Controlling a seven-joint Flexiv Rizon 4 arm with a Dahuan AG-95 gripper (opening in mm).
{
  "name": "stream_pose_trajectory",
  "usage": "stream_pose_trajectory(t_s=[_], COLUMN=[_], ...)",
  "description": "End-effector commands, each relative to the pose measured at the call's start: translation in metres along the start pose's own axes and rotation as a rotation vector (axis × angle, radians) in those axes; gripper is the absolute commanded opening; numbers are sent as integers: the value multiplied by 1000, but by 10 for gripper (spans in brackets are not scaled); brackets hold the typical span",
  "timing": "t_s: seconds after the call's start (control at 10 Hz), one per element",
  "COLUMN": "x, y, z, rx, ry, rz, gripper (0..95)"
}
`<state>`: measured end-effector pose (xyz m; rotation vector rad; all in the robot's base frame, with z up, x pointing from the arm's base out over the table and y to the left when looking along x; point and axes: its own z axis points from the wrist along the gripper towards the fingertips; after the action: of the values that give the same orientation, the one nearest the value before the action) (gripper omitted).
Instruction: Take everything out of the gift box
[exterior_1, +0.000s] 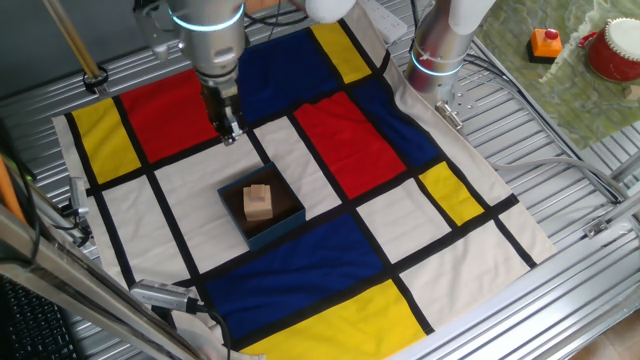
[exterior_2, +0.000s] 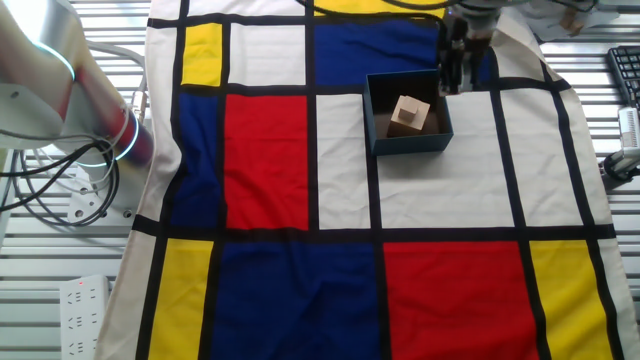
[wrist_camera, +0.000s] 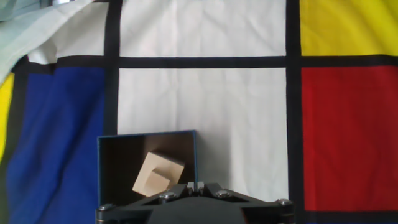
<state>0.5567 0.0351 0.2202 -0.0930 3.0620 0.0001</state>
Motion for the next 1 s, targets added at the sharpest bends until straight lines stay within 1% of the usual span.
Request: stream_pose_trajectory(t_s=[0.1,0.2,0.3,0.4,0.5,0.6,0.7,0.8,0.9,1.0], x=[-67,-112,-138,-152,-166,-170,-166,-159,-159,-153], y=[-53,-99,-133,-157,-176,-179,-173,-159,-154,-151], z=[39,46,47,48,50,51,50,52,54,53], rx=[14,-9,-21,-36,-50,-47,-45,-38,-38,-35], ry=[-32,-13,4,-2,-3,-1,-2,-7,-6,-5], rz=[-75,-107,-134,-154,-154,-162,-157,-145,-141,-141], gripper=[0,0,0,0,0,0,0,0,0,0])
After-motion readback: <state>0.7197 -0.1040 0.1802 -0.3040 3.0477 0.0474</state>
